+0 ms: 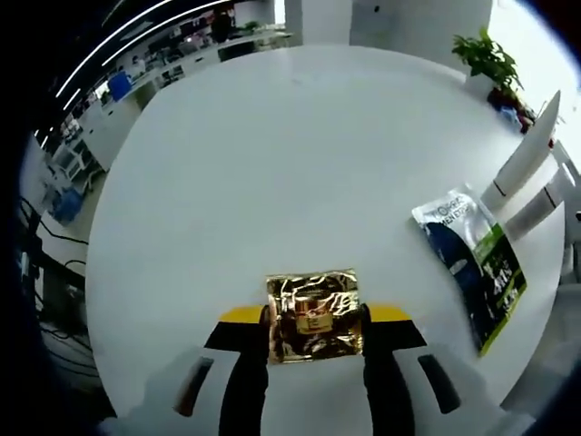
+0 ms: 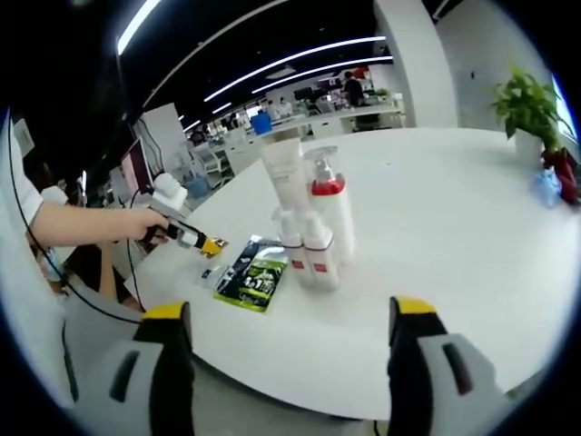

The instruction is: Arrange the skincare products in the storage area until every visible bottle or jar stands upright without overlapping.

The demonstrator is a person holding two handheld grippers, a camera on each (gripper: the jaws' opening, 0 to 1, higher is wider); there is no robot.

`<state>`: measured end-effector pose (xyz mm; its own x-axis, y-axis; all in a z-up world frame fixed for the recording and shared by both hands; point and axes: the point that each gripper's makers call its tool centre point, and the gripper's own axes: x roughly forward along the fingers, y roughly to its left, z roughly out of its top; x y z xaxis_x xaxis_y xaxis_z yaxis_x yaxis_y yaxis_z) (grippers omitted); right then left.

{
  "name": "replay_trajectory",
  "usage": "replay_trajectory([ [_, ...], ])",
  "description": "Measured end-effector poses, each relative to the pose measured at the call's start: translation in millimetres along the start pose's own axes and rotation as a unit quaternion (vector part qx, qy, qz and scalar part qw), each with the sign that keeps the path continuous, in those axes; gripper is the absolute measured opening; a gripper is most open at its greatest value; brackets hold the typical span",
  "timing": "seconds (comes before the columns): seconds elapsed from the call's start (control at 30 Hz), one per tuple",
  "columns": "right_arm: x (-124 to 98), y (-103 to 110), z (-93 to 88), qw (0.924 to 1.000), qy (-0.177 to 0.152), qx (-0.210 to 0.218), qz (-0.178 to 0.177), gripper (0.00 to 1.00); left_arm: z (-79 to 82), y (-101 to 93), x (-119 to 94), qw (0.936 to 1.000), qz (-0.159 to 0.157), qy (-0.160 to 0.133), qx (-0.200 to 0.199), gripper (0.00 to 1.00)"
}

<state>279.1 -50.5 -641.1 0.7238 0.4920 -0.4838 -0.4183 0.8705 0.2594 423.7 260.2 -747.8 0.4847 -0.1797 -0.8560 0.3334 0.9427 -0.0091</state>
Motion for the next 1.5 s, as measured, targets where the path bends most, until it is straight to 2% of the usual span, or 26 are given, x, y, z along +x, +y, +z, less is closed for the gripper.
replay_trajectory([
  [0.23,-0.6,0.4,1.2,1.0,-0.002,-0.002,-0.001,0.9,2.5,1.5,-1.4,0.9993,0.009,-0.002,-0.036,0.36],
  [0.4,-1.2,0.1,2.0,1.0,-0.004,-0.004,-0.001,0.9,10.7,-5.4,-8.8,0.9951,0.0,-0.02,-0.097,0.36],
  [0.5,-1.6,0.8,2.9,1.0,-0.006,-0.005,-0.001,0.89,16.9,-11.6,-14.2,0.9889,-0.005,-0.032,-0.145,0.36],
  [0.77,-3.4,1.2,6.2,0.9998,-0.017,-0.004,0.0,0.89,26.3,-19.1,-19.7,0.9864,0.012,-0.048,-0.157,0.36],
  [0.87,-4.1,0.8,7.5,0.9998,-0.021,-0.004,0.0,0.89,28.6,-24.7,-16.6,0.9839,0.012,-0.053,-0.17,0.36],
  [1.13,-5.1,1.2,9.5,0.9996,-0.028,-0.004,0.001,0.89,33.8,-38.2,-13.1,0.9823,0.019,-0.057,-0.177,0.36],
  [1.3,-5.6,0.7,10.8,0.9995,-0.032,-0.001,0.001,0.89,30.3,-49.7,-7.3,0.9827,0.022,-0.05,-0.177,0.36],
  [1.5,-5.8,-0.3,11.2,0.9994,-0.034,0.002,-0.001,0.89,25.3,-54.2,-2.2,0.9815,0.033,-0.045,-0.183,0.36],
])
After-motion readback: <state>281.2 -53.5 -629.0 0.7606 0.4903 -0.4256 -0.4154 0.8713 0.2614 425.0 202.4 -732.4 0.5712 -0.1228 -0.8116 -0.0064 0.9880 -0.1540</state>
